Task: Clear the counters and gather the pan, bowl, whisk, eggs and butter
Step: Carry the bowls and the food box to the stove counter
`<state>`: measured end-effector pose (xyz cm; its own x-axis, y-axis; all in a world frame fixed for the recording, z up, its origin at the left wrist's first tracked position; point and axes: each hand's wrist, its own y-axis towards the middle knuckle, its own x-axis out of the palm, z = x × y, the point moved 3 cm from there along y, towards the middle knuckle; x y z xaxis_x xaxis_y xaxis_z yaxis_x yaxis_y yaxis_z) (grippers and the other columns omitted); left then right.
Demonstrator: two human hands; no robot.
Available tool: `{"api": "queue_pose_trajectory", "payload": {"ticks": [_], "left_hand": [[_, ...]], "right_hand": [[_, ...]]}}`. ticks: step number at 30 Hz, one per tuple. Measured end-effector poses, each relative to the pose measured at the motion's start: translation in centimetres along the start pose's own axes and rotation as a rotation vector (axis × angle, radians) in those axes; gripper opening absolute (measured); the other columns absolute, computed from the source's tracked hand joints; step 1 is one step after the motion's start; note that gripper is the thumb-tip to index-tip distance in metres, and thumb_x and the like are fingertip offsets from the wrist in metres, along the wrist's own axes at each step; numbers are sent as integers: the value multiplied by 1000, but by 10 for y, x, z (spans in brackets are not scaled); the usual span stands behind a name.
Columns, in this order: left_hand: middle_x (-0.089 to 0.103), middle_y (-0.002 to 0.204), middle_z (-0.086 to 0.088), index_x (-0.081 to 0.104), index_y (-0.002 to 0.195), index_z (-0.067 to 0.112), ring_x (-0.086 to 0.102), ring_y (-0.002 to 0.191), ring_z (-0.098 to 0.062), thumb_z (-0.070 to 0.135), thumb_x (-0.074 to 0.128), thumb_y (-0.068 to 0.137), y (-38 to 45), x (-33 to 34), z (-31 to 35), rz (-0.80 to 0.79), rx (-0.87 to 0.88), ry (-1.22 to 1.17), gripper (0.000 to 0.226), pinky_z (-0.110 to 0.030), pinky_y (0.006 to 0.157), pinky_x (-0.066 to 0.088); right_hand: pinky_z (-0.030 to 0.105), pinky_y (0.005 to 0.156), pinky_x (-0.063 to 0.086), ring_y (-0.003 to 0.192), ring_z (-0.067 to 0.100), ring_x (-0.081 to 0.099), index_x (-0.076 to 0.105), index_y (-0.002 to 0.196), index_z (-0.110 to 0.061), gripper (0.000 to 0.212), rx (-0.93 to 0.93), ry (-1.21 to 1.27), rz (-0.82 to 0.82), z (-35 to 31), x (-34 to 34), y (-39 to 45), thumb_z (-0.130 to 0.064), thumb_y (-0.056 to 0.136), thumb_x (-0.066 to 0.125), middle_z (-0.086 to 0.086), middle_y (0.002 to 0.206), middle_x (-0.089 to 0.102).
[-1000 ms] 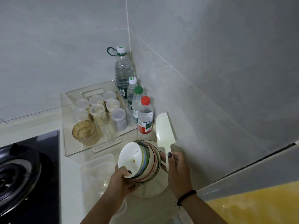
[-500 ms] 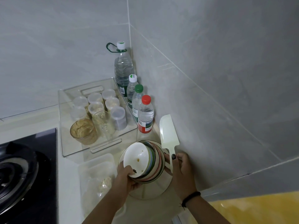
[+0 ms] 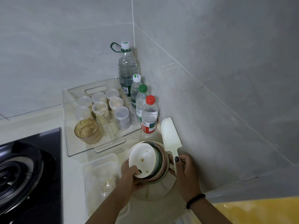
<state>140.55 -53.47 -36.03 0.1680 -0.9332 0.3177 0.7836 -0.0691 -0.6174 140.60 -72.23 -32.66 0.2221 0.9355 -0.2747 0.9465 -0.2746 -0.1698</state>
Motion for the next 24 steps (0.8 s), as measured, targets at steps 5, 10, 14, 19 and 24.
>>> {"api": "queue_pose_trajectory", "payload": {"ticks": [5,10,14,19,24], "left_hand": [[56,123,-16,53,109,33,60,91,-31,18,54,47,3,3,2,41,-1,65,63,-34,59,53],[57,115,-14,50,108,30,57,87,-29,19,52,50,1,5,5,48,-46,60,59,-34,60,52],[58,117,-12,50,109,30,60,89,-29,22,54,53,-4,7,5,48,-59,77,57,-37,65,54],[59,109,-4,49,111,30,66,85,-30,20,60,79,-14,9,8,40,-55,113,35,-37,67,53],[57,123,-4,48,126,30,69,89,-35,29,52,94,-24,6,10,53,-75,89,33,-40,72,55]], "right_hand": [[14,62,54,78,10,58,48,88,-20,14,-1,-13,-3,0,-9,-10,-11,98,44,5,86,57],[20,61,53,68,0,66,46,89,-27,15,-43,-161,68,2,-15,-16,-16,99,42,-11,86,64],[36,59,50,62,19,63,44,92,-20,8,-50,-419,52,5,-18,-16,-23,99,43,-1,70,61],[34,68,49,83,28,65,45,106,-16,15,-27,-670,-42,10,-15,-12,-26,101,35,8,87,68],[32,68,50,80,23,63,39,94,-20,11,-9,-740,-118,14,-11,-7,-26,101,34,5,88,66]]}}
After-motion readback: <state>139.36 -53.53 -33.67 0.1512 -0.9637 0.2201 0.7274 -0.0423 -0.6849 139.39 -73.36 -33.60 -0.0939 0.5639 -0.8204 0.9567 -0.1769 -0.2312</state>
